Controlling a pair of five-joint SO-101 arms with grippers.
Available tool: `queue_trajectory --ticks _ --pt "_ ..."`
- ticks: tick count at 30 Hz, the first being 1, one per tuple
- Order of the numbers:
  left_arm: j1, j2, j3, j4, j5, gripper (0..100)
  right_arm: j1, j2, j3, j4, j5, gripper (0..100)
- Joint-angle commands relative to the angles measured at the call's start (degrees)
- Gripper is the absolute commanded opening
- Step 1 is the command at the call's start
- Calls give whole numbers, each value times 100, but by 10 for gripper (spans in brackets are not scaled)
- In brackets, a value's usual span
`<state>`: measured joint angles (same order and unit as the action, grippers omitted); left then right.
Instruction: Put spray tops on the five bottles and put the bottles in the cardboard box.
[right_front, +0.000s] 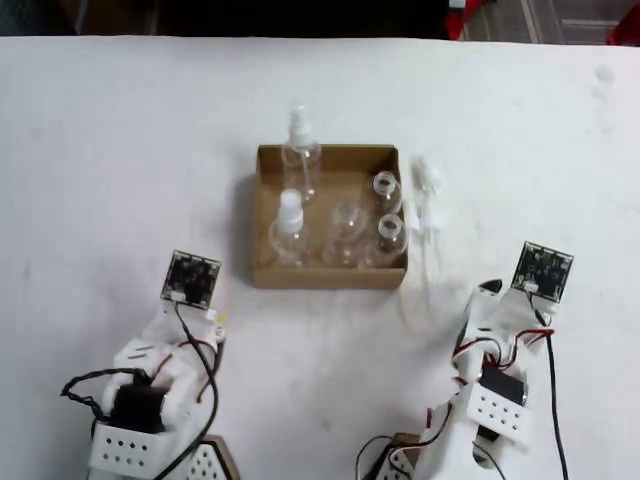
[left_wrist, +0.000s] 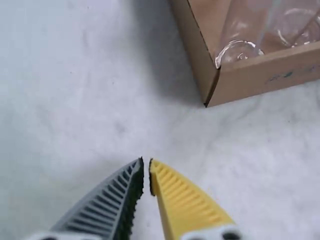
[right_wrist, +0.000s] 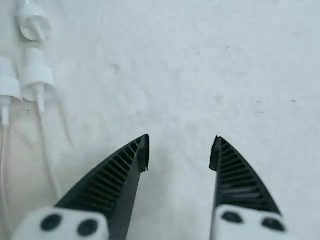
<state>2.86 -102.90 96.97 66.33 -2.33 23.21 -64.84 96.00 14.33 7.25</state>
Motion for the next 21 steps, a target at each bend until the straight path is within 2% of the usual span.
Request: queue_trajectory --ticks 1,10,14,21 --pt "-13 -40 9 -9 -70 24 119 -66 18 -171 79 181" --pt "-31 -40 9 0 -70 24 1095 -66 -607 163 35 183" --pt "-40 -40 9 9 -70 24 1200 -66 -870 769 26 183" --pt "-22 -40 9 18 -70 24 1490 -66 -747 752 53 183"
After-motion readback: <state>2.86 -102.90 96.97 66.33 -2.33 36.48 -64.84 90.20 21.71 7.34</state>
